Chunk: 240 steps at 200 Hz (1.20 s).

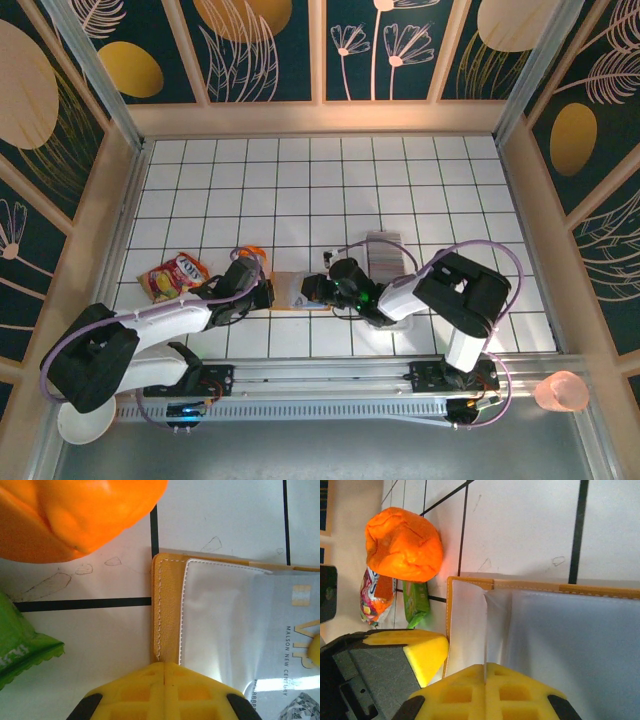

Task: Put the credit cards into the card holder

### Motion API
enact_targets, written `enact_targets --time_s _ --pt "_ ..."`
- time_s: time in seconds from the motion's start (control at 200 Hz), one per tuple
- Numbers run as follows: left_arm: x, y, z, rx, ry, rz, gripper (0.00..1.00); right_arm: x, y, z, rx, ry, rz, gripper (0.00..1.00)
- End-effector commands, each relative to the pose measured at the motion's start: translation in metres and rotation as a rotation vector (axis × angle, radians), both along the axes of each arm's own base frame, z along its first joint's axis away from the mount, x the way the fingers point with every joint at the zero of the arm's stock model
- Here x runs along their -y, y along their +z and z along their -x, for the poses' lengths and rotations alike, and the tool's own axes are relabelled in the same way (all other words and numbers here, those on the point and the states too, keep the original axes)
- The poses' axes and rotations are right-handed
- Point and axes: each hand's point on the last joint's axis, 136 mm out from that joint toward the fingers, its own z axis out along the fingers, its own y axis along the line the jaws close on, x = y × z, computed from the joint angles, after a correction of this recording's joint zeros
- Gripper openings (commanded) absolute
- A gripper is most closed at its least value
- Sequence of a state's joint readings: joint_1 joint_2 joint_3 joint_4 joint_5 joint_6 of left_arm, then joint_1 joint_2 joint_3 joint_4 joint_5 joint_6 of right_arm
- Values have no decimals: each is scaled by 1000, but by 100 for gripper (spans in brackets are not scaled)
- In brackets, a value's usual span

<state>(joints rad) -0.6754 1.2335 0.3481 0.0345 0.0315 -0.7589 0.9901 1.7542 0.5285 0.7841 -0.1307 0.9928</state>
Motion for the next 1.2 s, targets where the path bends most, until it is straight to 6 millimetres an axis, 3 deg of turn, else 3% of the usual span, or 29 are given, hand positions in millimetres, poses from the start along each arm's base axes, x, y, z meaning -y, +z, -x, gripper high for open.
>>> enact_targets --time_s 0.0,0.395,0.706,1.196 --pt "-15 -29 30 -129 -40 -90 6 3 -1 -2 15 38 41 0" --pt "-15 -29 31 -130 -42 -90 6 9 -3 -1 5 83 78 0" --pt "-15 -30 32 -131 -44 -93 6 -5 11 4 -65 58 -159 0" --pt "-15 -31 32 -133 -46 -102 7 3 6 -1 -93 -36 -201 0"
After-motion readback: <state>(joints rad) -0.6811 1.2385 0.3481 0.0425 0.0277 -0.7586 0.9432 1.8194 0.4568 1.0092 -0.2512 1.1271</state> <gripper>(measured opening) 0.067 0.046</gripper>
